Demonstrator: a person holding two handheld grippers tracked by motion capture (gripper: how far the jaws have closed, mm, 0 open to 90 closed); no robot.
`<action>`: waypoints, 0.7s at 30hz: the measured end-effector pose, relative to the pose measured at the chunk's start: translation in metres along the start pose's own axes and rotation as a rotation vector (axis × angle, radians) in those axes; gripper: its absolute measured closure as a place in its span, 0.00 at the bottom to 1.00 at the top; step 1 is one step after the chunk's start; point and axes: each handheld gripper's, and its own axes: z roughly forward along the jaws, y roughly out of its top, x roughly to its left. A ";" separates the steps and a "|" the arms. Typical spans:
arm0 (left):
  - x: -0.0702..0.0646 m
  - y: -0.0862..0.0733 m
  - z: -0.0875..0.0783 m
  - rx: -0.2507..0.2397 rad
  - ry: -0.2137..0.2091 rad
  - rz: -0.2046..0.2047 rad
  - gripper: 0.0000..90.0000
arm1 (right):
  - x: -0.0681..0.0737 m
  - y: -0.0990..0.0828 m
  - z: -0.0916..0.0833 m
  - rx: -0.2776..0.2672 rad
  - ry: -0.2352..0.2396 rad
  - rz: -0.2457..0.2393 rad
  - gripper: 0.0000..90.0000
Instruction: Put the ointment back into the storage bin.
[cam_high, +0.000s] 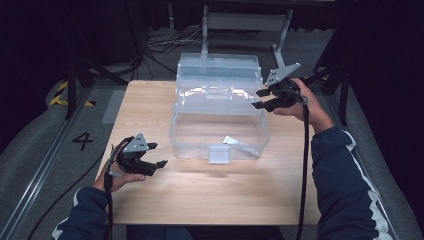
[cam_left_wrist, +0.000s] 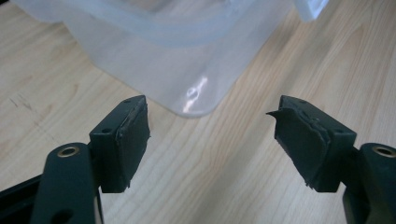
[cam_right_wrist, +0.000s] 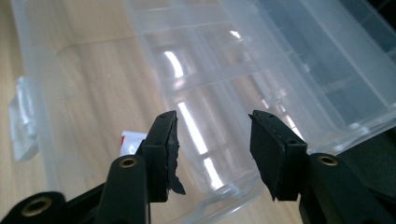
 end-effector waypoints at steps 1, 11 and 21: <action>0.000 0.003 0.000 -0.001 0.002 0.007 0.30 | -0.002 0.000 0.000 -0.013 -0.008 0.003 0.59; -0.005 0.026 0.006 -0.023 -0.011 0.052 0.31 | -0.015 0.005 -0.001 -0.080 -0.063 0.056 0.56; -0.010 0.048 0.016 -0.026 -0.032 0.098 0.31 | -0.027 0.013 0.006 -0.097 -0.102 0.072 0.54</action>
